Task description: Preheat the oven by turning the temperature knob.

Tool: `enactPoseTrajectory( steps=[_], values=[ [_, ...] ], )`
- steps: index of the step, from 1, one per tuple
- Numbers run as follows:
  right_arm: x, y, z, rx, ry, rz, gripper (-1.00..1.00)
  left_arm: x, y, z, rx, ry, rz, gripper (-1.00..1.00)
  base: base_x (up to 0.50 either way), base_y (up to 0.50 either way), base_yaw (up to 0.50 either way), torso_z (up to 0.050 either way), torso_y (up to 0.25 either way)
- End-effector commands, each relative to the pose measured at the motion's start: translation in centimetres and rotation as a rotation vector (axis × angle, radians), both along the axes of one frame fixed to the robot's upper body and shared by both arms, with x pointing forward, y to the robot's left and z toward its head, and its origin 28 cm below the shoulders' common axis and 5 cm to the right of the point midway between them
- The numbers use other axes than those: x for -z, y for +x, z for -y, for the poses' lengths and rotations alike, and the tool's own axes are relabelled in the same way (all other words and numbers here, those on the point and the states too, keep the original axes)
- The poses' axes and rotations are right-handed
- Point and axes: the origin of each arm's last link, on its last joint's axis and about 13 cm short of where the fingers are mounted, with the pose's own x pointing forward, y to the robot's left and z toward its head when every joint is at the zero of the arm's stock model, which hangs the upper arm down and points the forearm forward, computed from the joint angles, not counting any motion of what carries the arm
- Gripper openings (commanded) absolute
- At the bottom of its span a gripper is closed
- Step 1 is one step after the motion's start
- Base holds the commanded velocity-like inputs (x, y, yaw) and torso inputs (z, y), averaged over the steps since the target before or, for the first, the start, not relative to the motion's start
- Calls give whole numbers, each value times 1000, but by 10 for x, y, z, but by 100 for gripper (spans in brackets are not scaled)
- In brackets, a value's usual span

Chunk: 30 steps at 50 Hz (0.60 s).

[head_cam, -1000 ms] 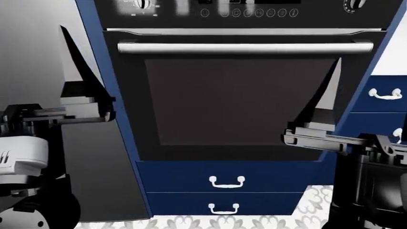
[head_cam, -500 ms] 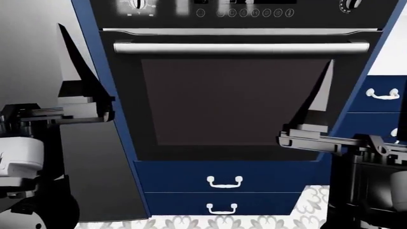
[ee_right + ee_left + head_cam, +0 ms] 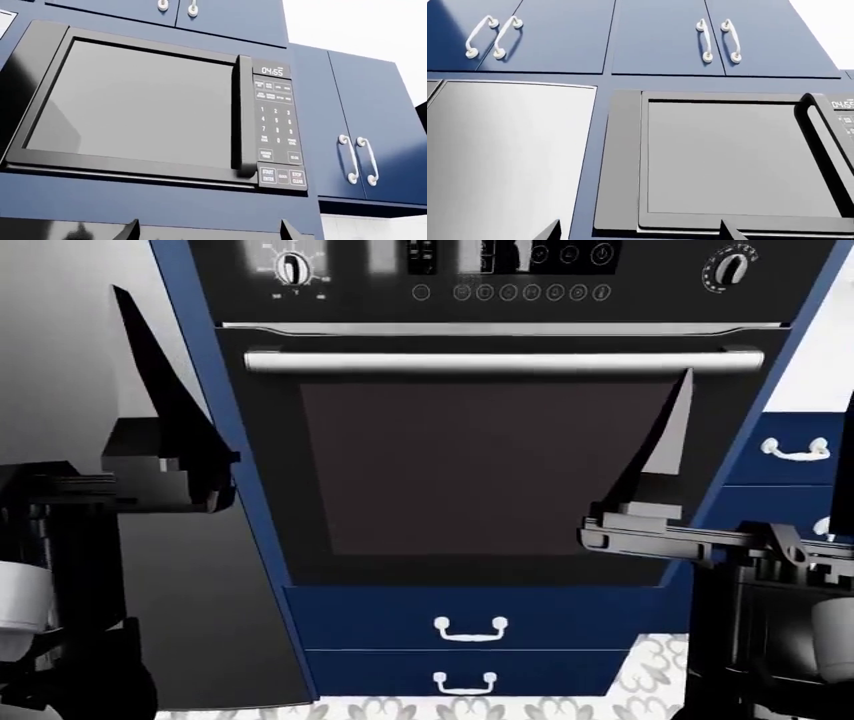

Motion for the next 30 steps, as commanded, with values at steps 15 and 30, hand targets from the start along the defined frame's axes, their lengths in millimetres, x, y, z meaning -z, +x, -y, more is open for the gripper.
enactPoseTrajectory(
  steps=[15, 30],
  values=[
    [-1, 1, -1, -21, -4, -30, 100, -2, 0, -2, -5, -6, -5, 100, 0, 0, 0, 50, 0],
    [-3, -1, 1, -46, 37, -60, 100, -4, 4, 0, -90, -17, -87, 100, 146, 0, 0, 9, 0]
  ],
)
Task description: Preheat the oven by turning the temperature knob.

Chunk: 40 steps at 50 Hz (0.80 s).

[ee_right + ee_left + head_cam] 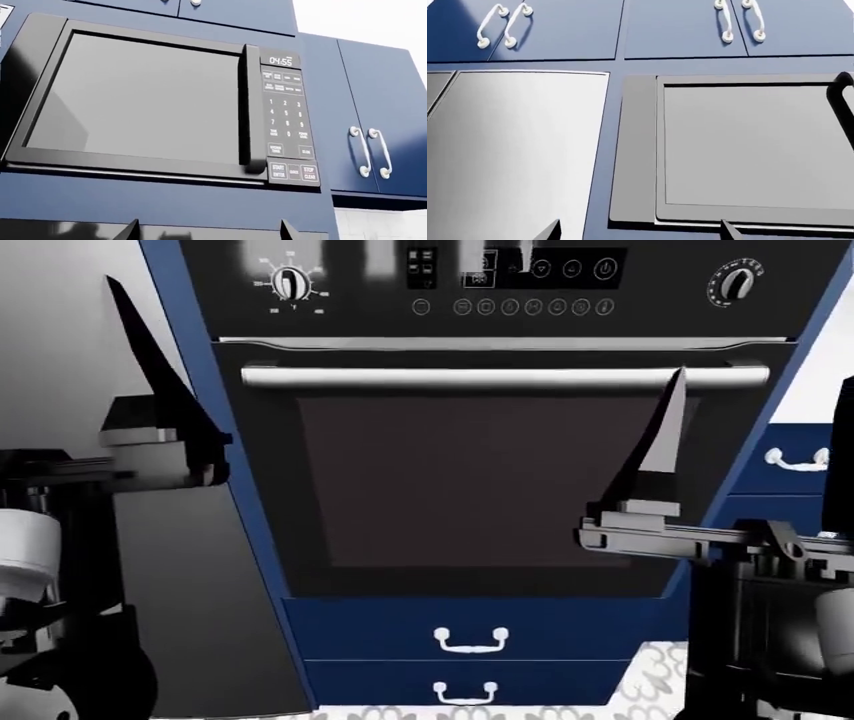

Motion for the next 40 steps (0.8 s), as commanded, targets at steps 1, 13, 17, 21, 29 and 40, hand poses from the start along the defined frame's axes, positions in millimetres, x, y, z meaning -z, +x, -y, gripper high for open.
enactPoseTrajectory(
  steps=[1, 13, 17, 21, 29, 40],
  values=[
    [-1, 0, 1, -17, 23, -34, 100, 0, 1, 1, -27, 7, -36, 100, 500, 0, 0, 0, 0],
    [0, -1, 0, -31, 7, -19, 100, -1, 0, 1, -21, 14, -33, 100, 176, 0, 0, 0, 0],
    [0, -3, 0, -55, 4, -5, 100, -1, -1, 1, -18, 12, -29, 100, 280, 0, 0, 0, 0],
    [0, -2, 0, -55, 4, -6, 100, -2, -1, 1, -18, 11, -27, 100, 490, 0, 0, 0, 0],
    [1, -2, -1, -46, 3, -15, 100, -2, -1, 1, -18, 12, -27, 100, 317, 0, 0, 0, 0],
    [1, -1, -1, 31, -42, 13, 100, -2, -1, 1, -18, 9, -34, 100, 0, 0, 0, 0, 0]
  ],
)
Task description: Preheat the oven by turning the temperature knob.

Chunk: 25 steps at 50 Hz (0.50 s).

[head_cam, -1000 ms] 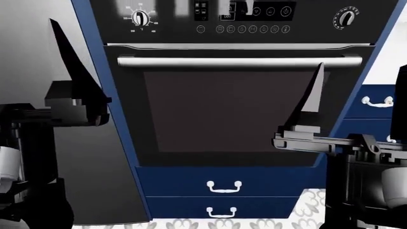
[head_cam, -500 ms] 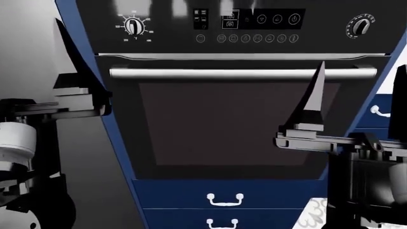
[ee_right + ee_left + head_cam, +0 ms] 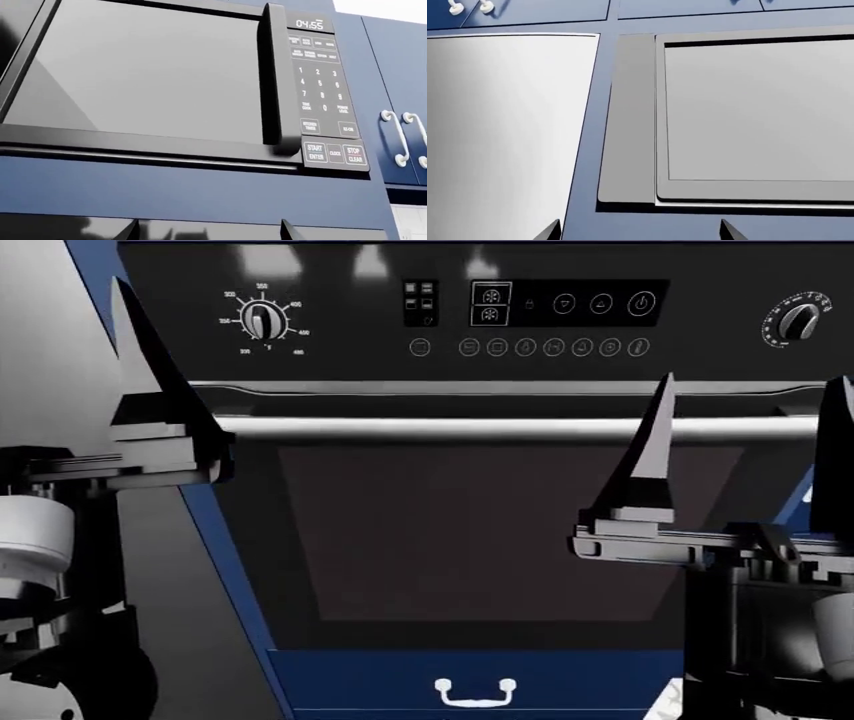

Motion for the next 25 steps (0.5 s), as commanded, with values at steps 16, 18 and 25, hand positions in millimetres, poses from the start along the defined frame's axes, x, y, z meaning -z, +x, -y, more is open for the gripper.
enactPoseTrajectory(
  steps=[16, 18, 25],
  values=[
    [1, 0, -2, -39, 16, -52, 100, 0, 0, -1, 5, -4, -10, 100, 158, 3, 0, 0, 0],
    [1, 0, -2, -38, 9, -59, 100, 0, 1, -1, 0, -3, -14, 100, 0, 0, 0, 0, 0],
    [0, -2, -6, 27, -73, -71, 100, 0, 2, -1, -16, 1, -55, 100, 0, 0, 0, 0, 0]
  ],
)
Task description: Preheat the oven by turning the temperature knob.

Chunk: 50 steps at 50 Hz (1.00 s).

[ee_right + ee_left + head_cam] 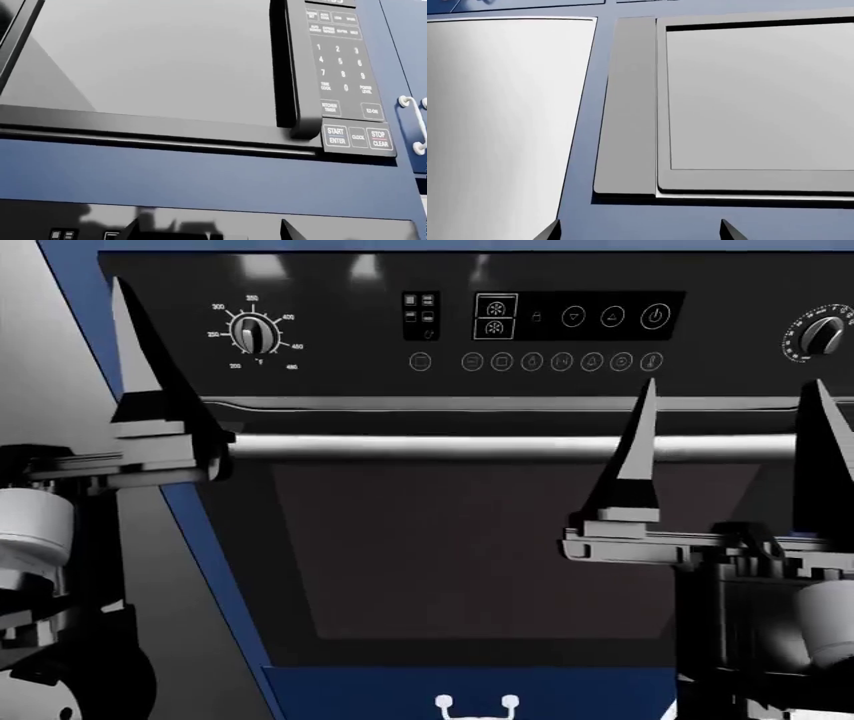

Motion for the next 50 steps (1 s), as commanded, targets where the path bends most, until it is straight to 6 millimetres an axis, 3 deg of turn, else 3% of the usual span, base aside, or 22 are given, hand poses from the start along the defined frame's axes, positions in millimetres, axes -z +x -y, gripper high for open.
enactPoseTrajectory(
  steps=[1, 7, 11, 15, 18, 28, 33, 41, 50],
  values=[
    [0, -1, -4, 61, -65, -38, 100, 1, 2, 0, -15, 6, -46, 100, 0, 0, 0, 0, 0],
    [0, 0, -6, 117, -77, -53, 100, 0, 0, 1, -15, 11, -55, 100, 0, 0, 0, 0, 0],
    [-10, 0, -2, 172, -9, -24, 100, 0, 0, 0, -16, 10, -55, 100, 0, 0, 0, 0, 0],
    [-18, 2, 4, 118, -26, 192, 100, 0, 0, 0, -12, 7, -51, 100, 0, 0, 0, 0, 0],
    [-18, 2, 3, 59, 120, 95, 100, -2, -1, 0, -6, -1, -48, 100, 0, 0, 0, 0, 0],
    [-14, 2, 3, 56, 32, -70, 100, -45, 10, 5, 12, 29, -250, 100, 0, 0, 0, 0, 0],
    [-17, -1, 4, 49, 23, -39, 100, -65, 16, 4, 36, 9, -271, 100, 0, 0, 0, 0, 0],
    [-18, -3, 4, 40, 24, -43, 100, -70, 17, 5, 51, 12, -316, 100, 0, 0, 0, 0, 0],
    [-16, -1, 4, 39, 30, -59, 100, -72, -1, 4, 74, -61, -455, 100, 0, 0, 0, 0, 0]
  ],
)
